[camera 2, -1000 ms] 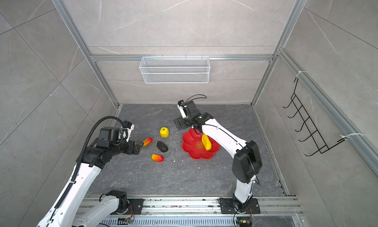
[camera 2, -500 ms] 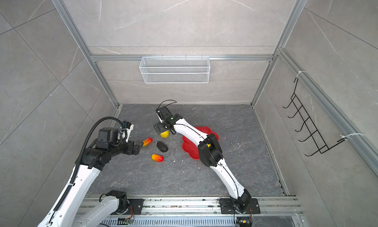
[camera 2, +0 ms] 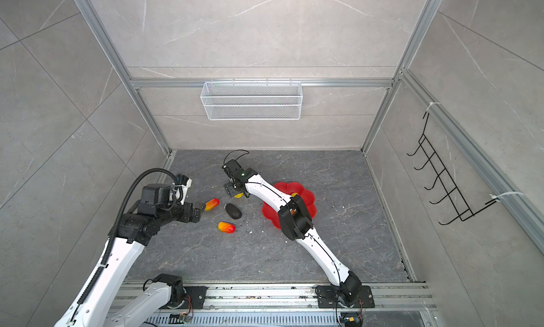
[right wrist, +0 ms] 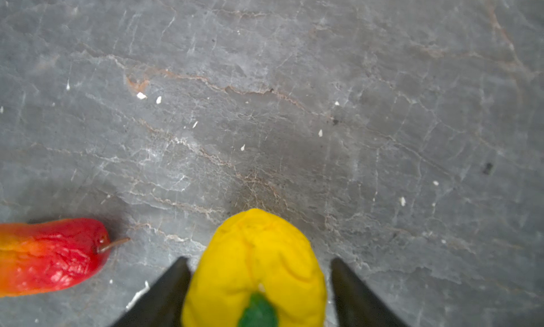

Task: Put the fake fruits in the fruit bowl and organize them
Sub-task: 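Reach the right gripper to the round yellow fruit and grasp it, then place the round yellow fruit in the red bowl beside the long one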

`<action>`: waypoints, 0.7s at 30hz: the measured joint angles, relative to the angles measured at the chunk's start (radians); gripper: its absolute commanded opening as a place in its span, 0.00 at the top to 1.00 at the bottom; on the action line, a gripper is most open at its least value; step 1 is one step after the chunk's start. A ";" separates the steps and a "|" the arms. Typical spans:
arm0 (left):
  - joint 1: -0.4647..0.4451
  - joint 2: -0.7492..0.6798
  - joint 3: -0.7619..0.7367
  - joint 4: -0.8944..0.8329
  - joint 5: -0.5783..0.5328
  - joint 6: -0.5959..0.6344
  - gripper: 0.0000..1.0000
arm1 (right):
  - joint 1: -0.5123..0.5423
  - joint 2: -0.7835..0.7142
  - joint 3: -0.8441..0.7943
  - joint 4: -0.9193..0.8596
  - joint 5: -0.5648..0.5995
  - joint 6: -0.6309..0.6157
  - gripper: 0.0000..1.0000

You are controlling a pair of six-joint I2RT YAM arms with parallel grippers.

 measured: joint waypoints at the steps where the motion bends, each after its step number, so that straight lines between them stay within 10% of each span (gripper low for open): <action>1: 0.000 0.000 0.000 0.000 0.000 0.000 0.00 | 0.000 0.001 0.003 0.000 0.001 0.003 0.37; 13: 0.001 0.000 -0.004 0.001 -0.011 0.000 0.00 | 0.000 -0.031 0.028 -0.059 0.000 -0.058 0.57; 21: 0.001 -0.018 -0.006 0.001 -0.011 0.000 0.00 | -0.024 -0.469 -0.344 -0.003 0.012 -0.124 0.56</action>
